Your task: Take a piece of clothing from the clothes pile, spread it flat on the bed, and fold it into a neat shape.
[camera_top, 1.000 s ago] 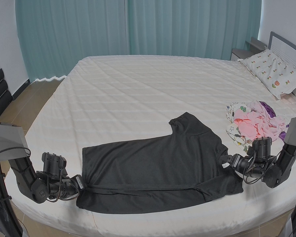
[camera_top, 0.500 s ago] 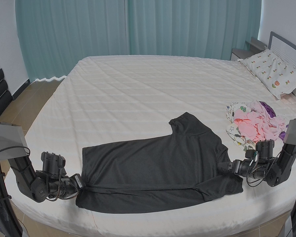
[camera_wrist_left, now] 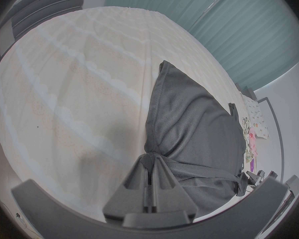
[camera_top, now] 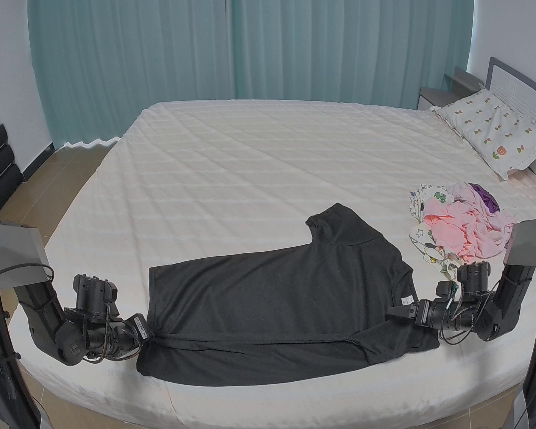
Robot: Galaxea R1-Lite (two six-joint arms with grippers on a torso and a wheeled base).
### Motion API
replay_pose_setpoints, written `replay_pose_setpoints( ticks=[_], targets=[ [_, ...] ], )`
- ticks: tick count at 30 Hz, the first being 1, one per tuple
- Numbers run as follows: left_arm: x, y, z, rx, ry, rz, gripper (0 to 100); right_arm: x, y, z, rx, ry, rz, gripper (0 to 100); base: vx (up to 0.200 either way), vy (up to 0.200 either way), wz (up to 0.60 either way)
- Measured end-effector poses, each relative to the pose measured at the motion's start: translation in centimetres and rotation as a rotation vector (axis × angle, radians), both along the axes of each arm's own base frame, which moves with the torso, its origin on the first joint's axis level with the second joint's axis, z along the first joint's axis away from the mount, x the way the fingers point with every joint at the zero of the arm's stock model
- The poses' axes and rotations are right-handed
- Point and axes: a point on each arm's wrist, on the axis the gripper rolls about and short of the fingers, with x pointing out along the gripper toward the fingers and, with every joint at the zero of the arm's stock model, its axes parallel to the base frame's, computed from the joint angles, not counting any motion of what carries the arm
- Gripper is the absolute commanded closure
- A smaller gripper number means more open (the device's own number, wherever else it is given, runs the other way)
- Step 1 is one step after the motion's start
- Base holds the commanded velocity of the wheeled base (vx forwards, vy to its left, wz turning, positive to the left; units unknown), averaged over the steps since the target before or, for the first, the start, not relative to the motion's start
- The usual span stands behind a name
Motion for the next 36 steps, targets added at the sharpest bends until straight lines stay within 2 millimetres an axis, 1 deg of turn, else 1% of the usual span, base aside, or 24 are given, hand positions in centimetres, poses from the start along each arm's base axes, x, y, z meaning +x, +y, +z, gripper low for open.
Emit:
replay_pose_setpoints(
  ticks=[1,2,6,10,17,27,36],
  targets=[
    [0.0,0.0,0.0,0.0,0.0,0.0,100,0.0,0.0,-0.1,0.002,0.006,0.001,0,0.0,0.0,0.0],
    [0.0,0.0,0.0,0.0,0.0,-0.001,100,0.0,0.0,-0.3,0.003,0.01,0.003,100,0.0,0.0,0.0],
    [0.0,0.0,-0.1,0.0,0.002,-0.001,100,-0.1,-0.1,-0.7,0.004,0.024,-0.002,100,0.0,0.0,0.0],
    [0.0,0.0,-0.2,0.002,0.004,0.001,100,-0.1,-0.6,-0.8,0.017,0.031,-0.011,100,0.0,0.0,0.0],
    [0.1,-0.1,-0.4,0.003,0.008,0.001,100,-0.1,-1.7,-0.2,0.041,0.023,-0.057,100,0.0,0.0,0.0],
    [0.1,-0.1,-0.5,0.004,0.014,0.001,100,-0.1,-2.0,0.5,0.055,0.008,-0.079,100,0.0,0.0,0.0],
    [0.2,0.0,-0.5,0.002,0.012,0.005,100,0.3,-2.1,1.9,0.072,-0.127,-0.077,100,0.0,0.0,0.0]
  ],
)
